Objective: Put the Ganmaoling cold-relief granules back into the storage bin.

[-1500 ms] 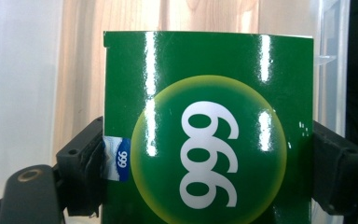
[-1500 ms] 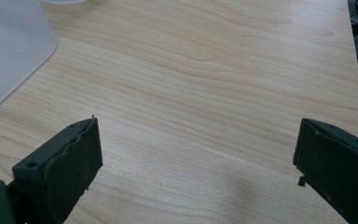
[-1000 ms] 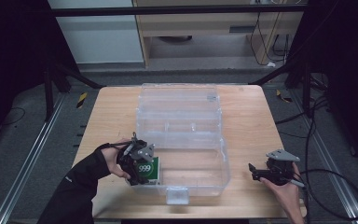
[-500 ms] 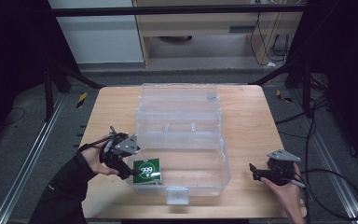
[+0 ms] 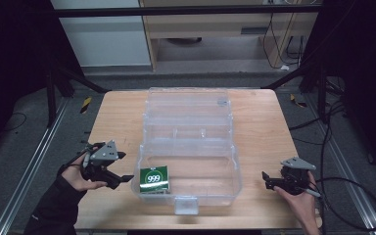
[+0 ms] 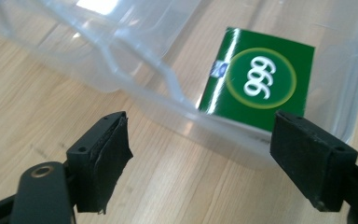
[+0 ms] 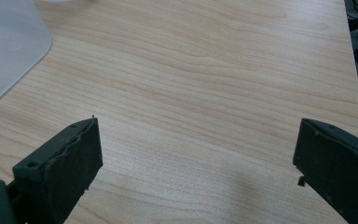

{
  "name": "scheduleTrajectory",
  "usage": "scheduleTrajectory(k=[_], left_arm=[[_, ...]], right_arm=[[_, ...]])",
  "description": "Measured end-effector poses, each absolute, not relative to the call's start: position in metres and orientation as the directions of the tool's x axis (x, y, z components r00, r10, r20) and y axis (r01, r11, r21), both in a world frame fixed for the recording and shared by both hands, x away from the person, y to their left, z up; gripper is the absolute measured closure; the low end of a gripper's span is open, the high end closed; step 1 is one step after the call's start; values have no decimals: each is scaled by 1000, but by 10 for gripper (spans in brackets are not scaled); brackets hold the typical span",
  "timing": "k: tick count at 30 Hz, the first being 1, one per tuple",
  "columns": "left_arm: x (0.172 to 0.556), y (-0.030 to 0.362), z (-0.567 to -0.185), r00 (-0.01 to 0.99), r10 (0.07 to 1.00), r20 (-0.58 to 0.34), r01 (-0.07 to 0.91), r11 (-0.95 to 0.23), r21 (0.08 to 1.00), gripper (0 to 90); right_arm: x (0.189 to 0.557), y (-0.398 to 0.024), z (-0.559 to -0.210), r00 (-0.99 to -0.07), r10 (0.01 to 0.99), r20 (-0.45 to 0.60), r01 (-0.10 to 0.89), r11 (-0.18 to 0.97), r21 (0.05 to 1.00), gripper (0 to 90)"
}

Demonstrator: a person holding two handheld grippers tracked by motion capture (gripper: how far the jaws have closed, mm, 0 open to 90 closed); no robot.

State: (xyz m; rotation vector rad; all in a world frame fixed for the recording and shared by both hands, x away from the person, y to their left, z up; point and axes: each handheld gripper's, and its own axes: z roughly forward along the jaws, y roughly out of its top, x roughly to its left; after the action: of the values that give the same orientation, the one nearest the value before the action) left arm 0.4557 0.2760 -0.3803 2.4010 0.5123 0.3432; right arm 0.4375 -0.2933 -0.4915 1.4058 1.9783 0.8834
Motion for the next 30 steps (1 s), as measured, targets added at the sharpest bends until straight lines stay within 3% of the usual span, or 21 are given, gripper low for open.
scheduleTrajectory(k=[4, 22, 30], left_arm=[[454, 291, -391, 851, 517, 95, 327, -662, 675, 192], [461, 322, -436, 722, 692, 12, 488, -521, 700, 189], [463, 325, -452, 671, 741, 38, 530, -515, 674, 184]], right_arm=[[437, -293, -492, -301, 951, -64, 590, 238, 771, 17], [438, -294, -493, -296, 953, -63, 595, 236, 769, 16], [438, -295, -494, -294, 954, -64, 593, 235, 770, 16]])
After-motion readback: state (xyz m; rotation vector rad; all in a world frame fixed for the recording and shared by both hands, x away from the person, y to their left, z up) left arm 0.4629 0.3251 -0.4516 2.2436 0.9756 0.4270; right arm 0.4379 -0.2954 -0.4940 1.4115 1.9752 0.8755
